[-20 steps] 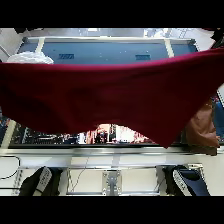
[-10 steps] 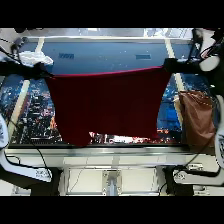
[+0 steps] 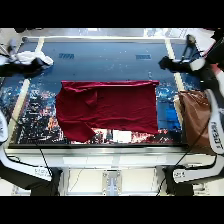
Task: Fold the shirts.
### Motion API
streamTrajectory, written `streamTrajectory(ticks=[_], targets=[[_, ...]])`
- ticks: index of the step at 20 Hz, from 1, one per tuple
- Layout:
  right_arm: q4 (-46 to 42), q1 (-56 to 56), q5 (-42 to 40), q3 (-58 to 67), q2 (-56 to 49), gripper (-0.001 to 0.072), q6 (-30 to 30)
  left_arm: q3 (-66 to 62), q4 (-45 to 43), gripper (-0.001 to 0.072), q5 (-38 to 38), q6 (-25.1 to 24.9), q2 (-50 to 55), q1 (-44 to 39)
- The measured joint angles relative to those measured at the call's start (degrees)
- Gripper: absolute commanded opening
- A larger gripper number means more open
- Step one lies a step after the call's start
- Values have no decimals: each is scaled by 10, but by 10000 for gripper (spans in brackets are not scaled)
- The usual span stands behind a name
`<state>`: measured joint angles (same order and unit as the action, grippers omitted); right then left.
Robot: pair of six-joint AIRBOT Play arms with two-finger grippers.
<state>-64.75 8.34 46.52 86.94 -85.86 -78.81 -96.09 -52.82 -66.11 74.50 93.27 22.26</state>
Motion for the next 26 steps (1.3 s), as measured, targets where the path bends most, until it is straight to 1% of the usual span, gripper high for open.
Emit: streamTrajectory(ticks=[2, 4, 7, 9, 13, 16, 18, 19, 20, 21, 22, 23, 25, 26], targets=[[-24, 38, 66, -35, 62, 450, 0, 67, -8, 577, -39, -11, -53, 52], [-34, 67, 104, -114, 139, 451, 0, 169, 8, 577, -65, -19, -102, 103], [-5, 90, 107, -271, 272, 451, -1, 331, 31, 576, -85, -45, -145, 162], [26, 96, 98, -352, 345, 451, -12, 410, 40, 576, -78, -64, -153, 181], [85, 102, 97, -436, 449, 451, -27, 493, 69, 576, -41, -92, -132, 171], [107, 103, 95, -455, 498, 451, -38, 514, 84, 576, -18, -102, -99, 134], [110, 103, 96, -460, 523, 451, -48, 519, 114, 566, -11, -108, -80, 108], [109, 103, 98, -462, 533, 451, -58, 521, 125, 498, -3, -112, -74, 95], [105, 103, 106, -465, 540, 451, -68, 522, 136, 413, 10, -115, -69, 82], [97, 103, 119, -470, 545, 451, -81, 522, 144, 279, 24, -117, -65, 70], [85, 103, 132, -480, 548, 451, -100, 523, 148, 58, 39, -119, -62, 58], [75, 103, 144, -499, 551, 451, -123, 523, 149, 18, 51, -120, -59, 49], [66, 103, 162, -552, 552, 453, -168, 523, 159, 18, 56, -122, -57, 36], [72, 103, 170, -583, 549, 483, -185, 523, 162, 18, 56, -123, -57, 32]])
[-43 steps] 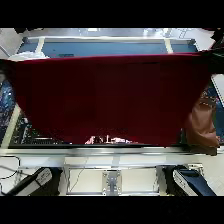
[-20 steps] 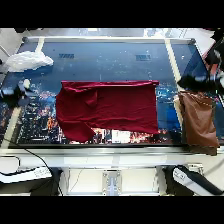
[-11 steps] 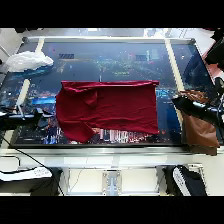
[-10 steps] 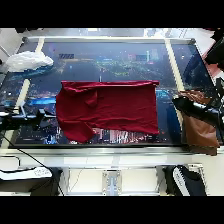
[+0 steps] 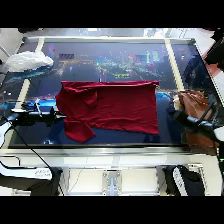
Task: Fold the shirts.
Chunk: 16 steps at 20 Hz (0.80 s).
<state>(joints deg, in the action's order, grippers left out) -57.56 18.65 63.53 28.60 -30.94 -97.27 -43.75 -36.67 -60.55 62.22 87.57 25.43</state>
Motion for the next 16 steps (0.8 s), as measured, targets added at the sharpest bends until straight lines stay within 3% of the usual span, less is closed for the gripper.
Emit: streamTrajectory(ticks=[1, 5, 8, 14, 15, 16], targets=[[18, 0, 3, -35, -6, 583, -14, 0, 3, 18, -4, -1, 0, -3], [110, 0, -21, -150, -53, 584, -30, 0, 9, 18, -27, -1, -4, -9], [174, -1, -70, -186, -99, 549, -10, 0, 12, 18, -35, -1, -12, -10], [295, -30, -191, -203, -198, 548, 45, 0, 14, 18, -39, -2, -19, -10], [312, -34, -207, -204, -210, 533, 54, 0, 14, 17, -39, -1, -20, -10], [325, -37, -221, -204, -220, 381, 61, 0, 14, 18, -39, -2, -20, -10]])
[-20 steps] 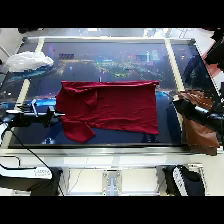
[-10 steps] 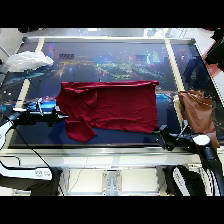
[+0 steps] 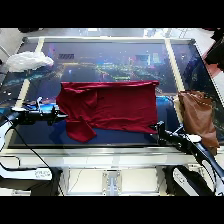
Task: Fold the shirts.
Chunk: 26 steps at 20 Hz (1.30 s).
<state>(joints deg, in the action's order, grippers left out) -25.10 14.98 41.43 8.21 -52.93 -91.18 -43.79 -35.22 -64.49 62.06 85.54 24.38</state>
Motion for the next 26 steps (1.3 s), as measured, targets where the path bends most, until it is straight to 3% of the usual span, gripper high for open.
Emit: streamTrajectory(ticks=[1, 3, 4, 5, 10, 16, 22, 26], targets=[[2, -2, -15, 0, -7, 249, 6, 0, 0, 18, 0, 0, 0, 0], [8, -4, -62, 7, -16, 208, 15, 0, 0, 18, 0, 0, 0, 0], [7, -6, -76, 13, -19, 45, 18, 0, 0, 17, 0, 0, 0, 0], [4, -6, -99, 20, -21, 13, 21, 0, 0, 17, 0, 0, -1, 0], [2, -7, -89, 101, -15, 11, 100, 0, 2, 15, -5, -2, -43, 0], [-82, -7, 32, 265, 82, 8, 158, 0, 3, 14, -45, 10, -262, 23], [-256, -7, 191, 493, 266, 5, 104, -76, 2, 12, -96, 73, -533, 145], [-365, -7, 246, 673, 301, 5, 70, -279, -51, 12, -133, 100, -564, 205]])
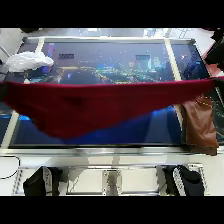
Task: Fold the shirts.
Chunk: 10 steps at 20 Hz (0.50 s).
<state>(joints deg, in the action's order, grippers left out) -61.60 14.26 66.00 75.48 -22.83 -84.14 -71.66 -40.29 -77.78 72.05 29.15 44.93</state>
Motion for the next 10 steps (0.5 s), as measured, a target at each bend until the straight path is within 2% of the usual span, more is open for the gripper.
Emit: streamTrajectory(ticks=[2, 5, 8, 10], targets=[[-35, 0, 9, 71, -27, 5, 2, -106, -19, 12, -15, 8, 39, 11], [-56, 0, 18, 122, -105, 5, 12, -191, -20, 12, -36, 13, 124, -3], [-46, -1, 22, 142, -220, 6, 25, -225, -32, 13, -56, 14, 235, -79], [-34, -1, 29, 148, -303, 6, 33, -234, -79, 13, -59, 12, 314, -154]])
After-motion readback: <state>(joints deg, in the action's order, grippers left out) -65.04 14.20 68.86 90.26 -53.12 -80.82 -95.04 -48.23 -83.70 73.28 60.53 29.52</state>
